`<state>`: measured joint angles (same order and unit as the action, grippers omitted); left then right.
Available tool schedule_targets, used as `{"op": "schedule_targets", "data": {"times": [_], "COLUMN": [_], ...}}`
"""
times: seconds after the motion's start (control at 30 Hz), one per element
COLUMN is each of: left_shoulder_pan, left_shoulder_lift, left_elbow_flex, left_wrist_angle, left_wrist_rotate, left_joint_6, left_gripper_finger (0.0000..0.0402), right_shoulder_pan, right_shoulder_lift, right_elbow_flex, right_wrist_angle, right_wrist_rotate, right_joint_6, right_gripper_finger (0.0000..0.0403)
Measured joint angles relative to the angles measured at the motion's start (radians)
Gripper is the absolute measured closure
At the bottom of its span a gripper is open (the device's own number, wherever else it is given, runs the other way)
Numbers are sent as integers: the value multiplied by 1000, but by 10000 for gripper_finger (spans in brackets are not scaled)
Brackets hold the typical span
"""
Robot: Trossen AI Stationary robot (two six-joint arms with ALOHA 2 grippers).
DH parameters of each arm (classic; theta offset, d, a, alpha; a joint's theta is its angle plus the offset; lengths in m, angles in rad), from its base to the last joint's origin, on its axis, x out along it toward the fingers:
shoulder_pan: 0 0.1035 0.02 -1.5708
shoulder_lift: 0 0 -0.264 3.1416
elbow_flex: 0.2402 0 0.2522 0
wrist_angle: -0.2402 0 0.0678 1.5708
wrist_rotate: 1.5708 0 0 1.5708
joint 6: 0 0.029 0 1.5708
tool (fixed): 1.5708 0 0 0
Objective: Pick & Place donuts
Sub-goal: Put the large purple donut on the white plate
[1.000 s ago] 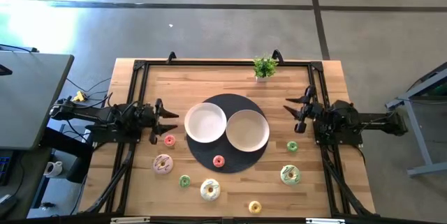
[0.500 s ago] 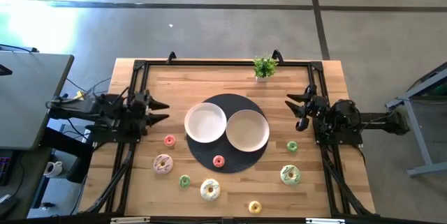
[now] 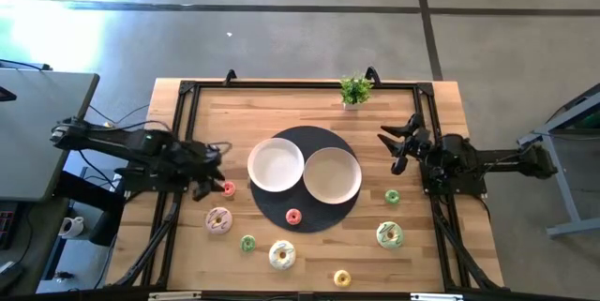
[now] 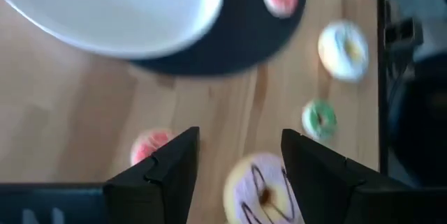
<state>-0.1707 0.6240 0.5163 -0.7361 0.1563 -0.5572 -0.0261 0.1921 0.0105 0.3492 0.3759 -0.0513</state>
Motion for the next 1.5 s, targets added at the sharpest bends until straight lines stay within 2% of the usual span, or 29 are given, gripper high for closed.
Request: {"op": "schedule_targets", "data": {"times": [0.2, 0.43, 0.7, 0.8, 0.97, 1.27, 1.37, 1.5], "left_shoulder_pan": [-20, -179, -362, -400, -434, -432, -432, -432], "left_shoulder_lift": [217, 404, 516, 531, 535, 536, 536, 536], "left_elbow_flex": [0, 8, 20, 21, 21, 21, 21, 21], "left_wrist_angle": [114, 220, 176, 171, 166, 96, 97, 100], "left_wrist_rotate": [152, 203, -72, -135, -165, -226, -227, -211], "left_joint_6": [-30, -79, -89, -112, -155, -155, -155, -155], "left_gripper_finger": [200, 200, 200, 200, 200, 204, 227, 285], "right_shoulder_pan": [0, 0, 0, 0, 0, 0, 0, 0], "right_shoulder_lift": [4, 4, 4, 4, 4, 4, 4, 4], "right_elbow_flex": [0, 0, 1, 1, 1, 1, 1, 1], "right_wrist_angle": [0, -1, 0, 8, 10, 14, 14, 14], "right_wrist_rotate": [0, 0, 0, -1, -1, -1, -1, -1], "right_joint_6": [0, -27, -27, -27, -27, -27, -27, -27], "right_gripper_finger": [279, 279, 279, 279, 279, 279, 279, 279]}}
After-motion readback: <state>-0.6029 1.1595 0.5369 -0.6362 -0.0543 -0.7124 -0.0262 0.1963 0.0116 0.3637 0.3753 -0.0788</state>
